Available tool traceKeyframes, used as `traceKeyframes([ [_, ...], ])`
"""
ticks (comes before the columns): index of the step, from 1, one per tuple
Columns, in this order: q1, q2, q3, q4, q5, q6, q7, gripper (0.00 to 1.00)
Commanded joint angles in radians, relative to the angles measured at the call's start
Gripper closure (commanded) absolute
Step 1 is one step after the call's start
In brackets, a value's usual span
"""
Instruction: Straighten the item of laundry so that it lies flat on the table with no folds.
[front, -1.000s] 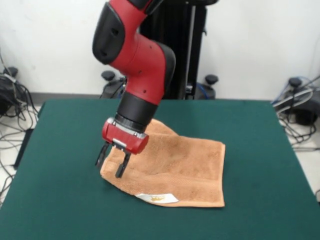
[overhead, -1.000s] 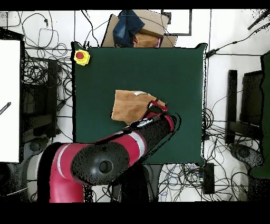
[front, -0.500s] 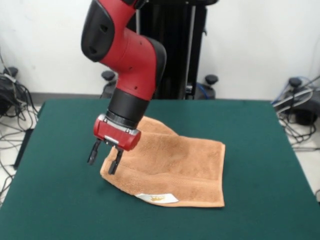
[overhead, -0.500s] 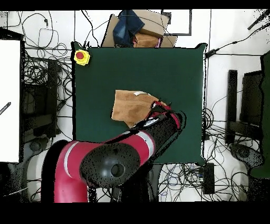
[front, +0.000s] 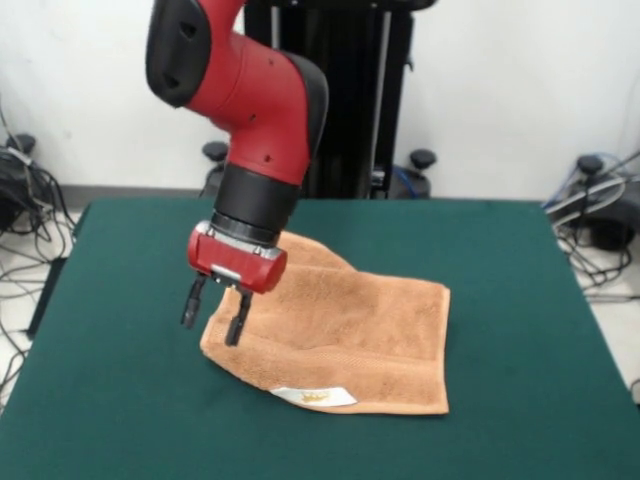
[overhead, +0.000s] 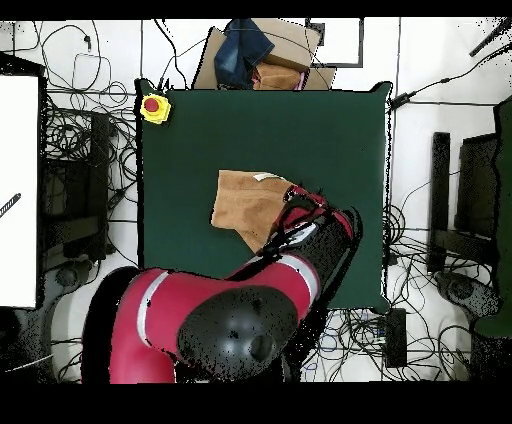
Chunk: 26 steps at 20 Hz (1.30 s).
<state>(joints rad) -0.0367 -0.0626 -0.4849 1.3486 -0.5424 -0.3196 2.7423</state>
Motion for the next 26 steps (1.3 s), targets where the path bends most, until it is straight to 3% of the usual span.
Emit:
traceKeyframes([
  [1, -0.209, -0.111, 0.509, 0.102, -0.368, -0.098, 0.271, 0.00],
  [3, -0.272, -0.131, 0.606, 0.121, -0.538, -0.111, 0.369, 0.00],
  [5, -0.314, -0.145, 0.668, 0.139, -0.634, -0.059, 0.392, 0.00],
  [7, -0.346, -0.156, 0.686, 0.164, -0.579, 0.144, 0.154, 0.00],
  [9, -0.469, -0.183, 0.800, 0.226, -0.592, 0.377, -0.100, 0.00],
  [10, -0.486, -0.193, 0.796, 0.239, -0.575, 0.417, -0.166, 0.00],
  [14, -0.580, -0.208, 0.855, 0.297, -0.545, 0.511, -0.320, 0.00],
  [17, -0.591, -0.251, 0.864, 0.315, -0.493, 0.576, -0.362, 0.00],
  [22, -0.570, -0.252, 0.859, 0.288, -0.485, 0.610, -0.325, 0.00],
  [23, -0.508, -0.249, 0.799, 0.256, -0.508, 0.577, -0.244, 0.00],
  [25, -0.237, -0.189, 0.529, 0.107, -0.575, 0.495, 0.116, 0.00],
  [26, -0.197, -0.166, 0.490, 0.071, -0.576, 0.497, 0.165, 0.00],
])
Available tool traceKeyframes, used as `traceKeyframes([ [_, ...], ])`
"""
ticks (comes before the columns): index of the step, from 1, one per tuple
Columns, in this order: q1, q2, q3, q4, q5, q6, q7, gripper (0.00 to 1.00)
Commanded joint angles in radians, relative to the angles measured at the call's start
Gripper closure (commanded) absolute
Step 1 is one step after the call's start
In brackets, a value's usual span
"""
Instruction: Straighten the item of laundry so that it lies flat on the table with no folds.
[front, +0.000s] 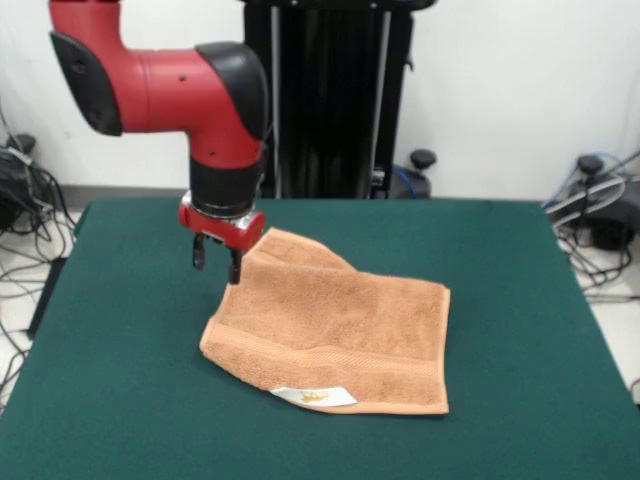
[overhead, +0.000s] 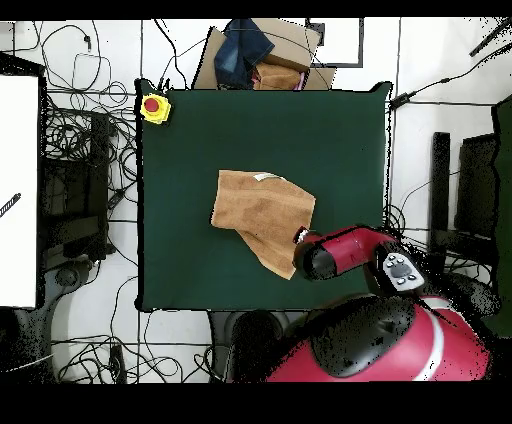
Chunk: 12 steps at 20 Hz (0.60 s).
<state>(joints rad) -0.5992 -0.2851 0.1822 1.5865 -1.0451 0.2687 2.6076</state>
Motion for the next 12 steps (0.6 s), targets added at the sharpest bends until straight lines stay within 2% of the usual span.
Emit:
traceKeyframes([
  [1, 0.386, 0.061, -0.204, -0.175, -0.063, -0.076, 0.313, 0.00],
  [4, 0.424, 0.098, -0.269, -0.217, -0.007, -0.078, 0.300, 0.00],
  [8, 0.511, 0.208, -0.387, -0.307, 0.050, -0.117, 0.384, 0.00],
  [12, 0.509, 0.254, -0.413, -0.340, 0.125, -0.191, 0.322, 0.00],
])
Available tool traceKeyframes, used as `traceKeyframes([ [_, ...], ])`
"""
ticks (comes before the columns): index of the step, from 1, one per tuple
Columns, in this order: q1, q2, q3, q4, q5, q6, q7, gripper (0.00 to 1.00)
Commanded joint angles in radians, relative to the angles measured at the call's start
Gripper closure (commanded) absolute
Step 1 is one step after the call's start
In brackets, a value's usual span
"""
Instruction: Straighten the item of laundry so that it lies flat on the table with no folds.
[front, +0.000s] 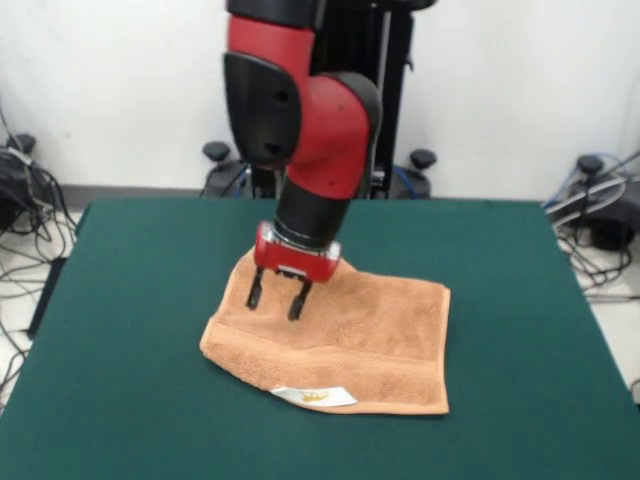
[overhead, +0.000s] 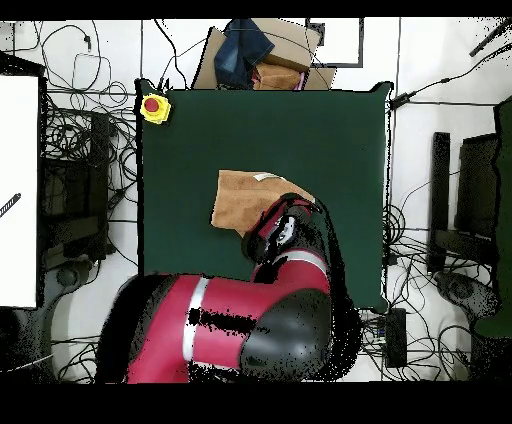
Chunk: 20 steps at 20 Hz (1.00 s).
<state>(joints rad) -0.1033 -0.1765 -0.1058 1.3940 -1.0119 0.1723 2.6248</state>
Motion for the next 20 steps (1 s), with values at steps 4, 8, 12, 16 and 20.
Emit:
traceKeyframes([
  [4, -0.069, 0.144, -0.072, -0.140, 0.112, -0.184, 0.136, 0.00],
  [8, -0.198, 0.121, 0.076, -0.110, 0.035, -0.234, -0.009, 0.00],
  [12, -0.244, 0.124, 0.134, -0.115, -0.003, -0.237, -0.049, 0.00],
  [16, -0.263, 0.129, 0.154, -0.121, -0.012, -0.236, -0.065, 0.00],
  [20, -0.263, 0.135, 0.153, -0.137, -0.005, -0.233, -0.073, 0.00],
])
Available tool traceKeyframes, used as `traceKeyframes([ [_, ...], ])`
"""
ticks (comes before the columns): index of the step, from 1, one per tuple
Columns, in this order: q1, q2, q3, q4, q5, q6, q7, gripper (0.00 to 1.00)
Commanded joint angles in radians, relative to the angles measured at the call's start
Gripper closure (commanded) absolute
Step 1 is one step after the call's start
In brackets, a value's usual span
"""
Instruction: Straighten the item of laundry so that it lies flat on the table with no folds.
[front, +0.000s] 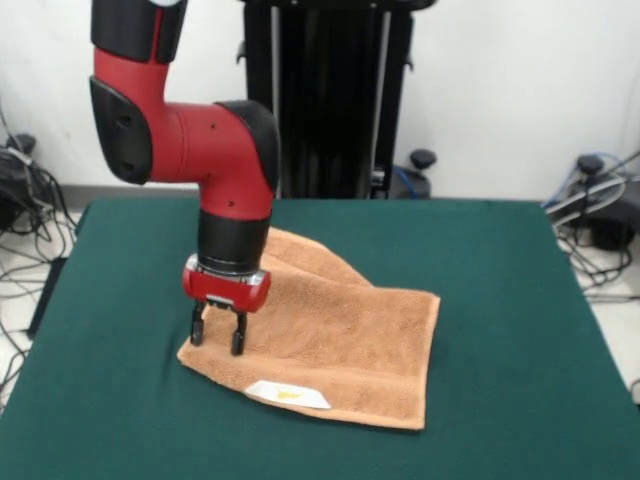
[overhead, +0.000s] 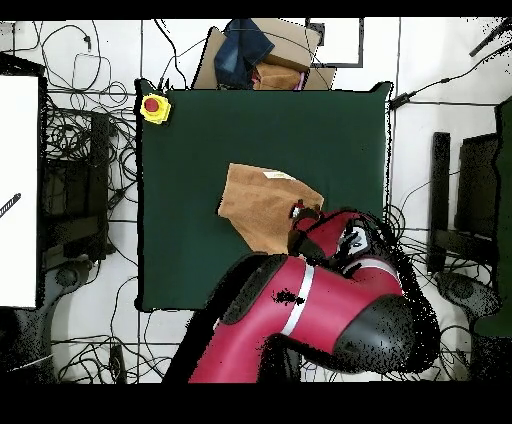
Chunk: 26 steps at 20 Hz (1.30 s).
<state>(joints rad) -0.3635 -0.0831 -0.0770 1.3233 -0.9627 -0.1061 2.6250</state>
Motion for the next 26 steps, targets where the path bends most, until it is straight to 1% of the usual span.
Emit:
traceKeyframes([
  [1, 0.003, 0.043, 0.120, -0.069, -0.050, 0.044, -0.071, 0.00],
  [4, 0.030, 0.060, 0.091, -0.094, -0.028, 0.037, -0.056, 0.00],
  [7, 0.052, 0.061, 0.067, -0.098, -0.015, 0.031, -0.045, 0.00],
  [9, 0.095, 0.064, 0.007, -0.101, 0.018, 0.029, -0.014, 0.00],
  [11, 0.169, 0.062, -0.101, -0.098, 0.070, 0.053, 0.053, 0.00],
  [12, 0.167, 0.046, -0.102, -0.084, 0.070, 0.072, 0.051, 0.00],
  [13, 0.189, 0.045, -0.134, -0.083, 0.088, 0.092, 0.072, 0.00],
  [16, 0.211, 0.061, -0.170, -0.101, 0.132, 0.110, 0.094, 0.00],
  [18, 0.192, 0.058, -0.154, -0.122, 0.148, 0.135, 0.067, 0.00],
  [21, 0.139, 0.057, -0.093, -0.154, 0.167, 0.181, 0.008, 0.00],
  [23, 0.070, 0.044, -0.021, -0.148, 0.166, 0.215, -0.050, 0.00],
  [25, -0.030, 0.067, 0.066, -0.167, 0.166, 0.247, -0.109, 0.00],
  [26, -0.070, 0.089, 0.090, -0.189, 0.172, 0.260, -0.121, 0.00],
])
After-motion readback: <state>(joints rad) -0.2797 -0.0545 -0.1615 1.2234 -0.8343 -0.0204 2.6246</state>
